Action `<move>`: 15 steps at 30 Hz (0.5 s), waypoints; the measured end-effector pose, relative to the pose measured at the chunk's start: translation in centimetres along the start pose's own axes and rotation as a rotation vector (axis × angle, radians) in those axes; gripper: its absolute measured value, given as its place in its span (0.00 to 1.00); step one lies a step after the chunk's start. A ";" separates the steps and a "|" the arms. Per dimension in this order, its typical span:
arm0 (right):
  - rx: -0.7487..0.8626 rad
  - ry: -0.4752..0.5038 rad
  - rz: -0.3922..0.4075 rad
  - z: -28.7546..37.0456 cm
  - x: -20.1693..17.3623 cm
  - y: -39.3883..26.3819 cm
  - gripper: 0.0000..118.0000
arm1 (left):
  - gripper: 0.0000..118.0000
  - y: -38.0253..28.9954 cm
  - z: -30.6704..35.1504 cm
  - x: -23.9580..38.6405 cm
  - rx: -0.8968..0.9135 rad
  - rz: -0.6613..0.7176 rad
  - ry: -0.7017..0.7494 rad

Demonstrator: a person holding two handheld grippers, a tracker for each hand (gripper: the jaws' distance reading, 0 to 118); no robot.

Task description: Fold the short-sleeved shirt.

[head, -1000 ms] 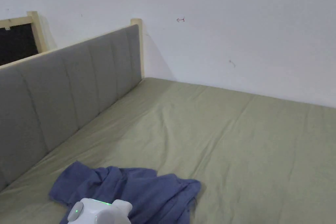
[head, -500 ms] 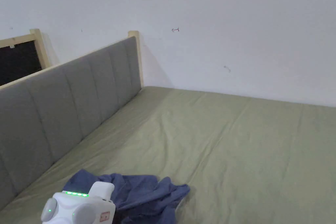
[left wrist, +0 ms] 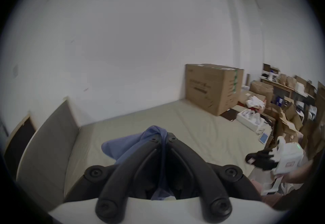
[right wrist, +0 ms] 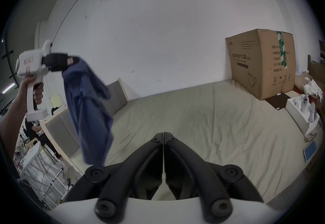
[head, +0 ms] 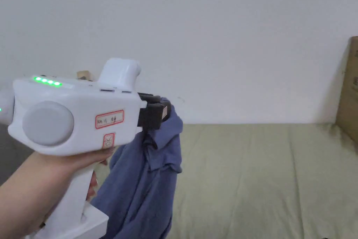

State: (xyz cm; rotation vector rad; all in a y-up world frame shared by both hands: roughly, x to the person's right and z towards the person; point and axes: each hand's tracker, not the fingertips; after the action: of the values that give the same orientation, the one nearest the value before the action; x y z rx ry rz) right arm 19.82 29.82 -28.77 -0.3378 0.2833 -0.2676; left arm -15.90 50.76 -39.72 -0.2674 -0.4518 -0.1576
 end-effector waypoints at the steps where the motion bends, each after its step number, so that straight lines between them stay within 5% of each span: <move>1: 0.007 -0.015 0.002 0.6 0.4 0.1 0.00 | 0.01 0.8 -1.1 1.5 -0.017 -0.001 -0.048; 6: 0.027 -0.092 0.007 2.7 3.2 -0.1 0.00 | 0.01 -2.2 -9.1 8.9 -0.187 -0.008 -0.203; 10: 0.006 -0.171 -0.024 3.2 6.1 -1.0 0.00 | 0.01 -12.8 -19.8 12.6 -0.528 0.074 -0.283; 15: -0.047 -0.223 -0.052 2.9 8.6 -2.6 0.00 | 0.07 -26.3 -26.7 14.4 -0.747 0.214 -0.230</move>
State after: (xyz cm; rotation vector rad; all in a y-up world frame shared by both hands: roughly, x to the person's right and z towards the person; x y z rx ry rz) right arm 28.14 25.68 -27.17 -0.4181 0.0617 -0.2718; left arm 2.29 16.65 -50.62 -1.0708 -0.5765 -0.0798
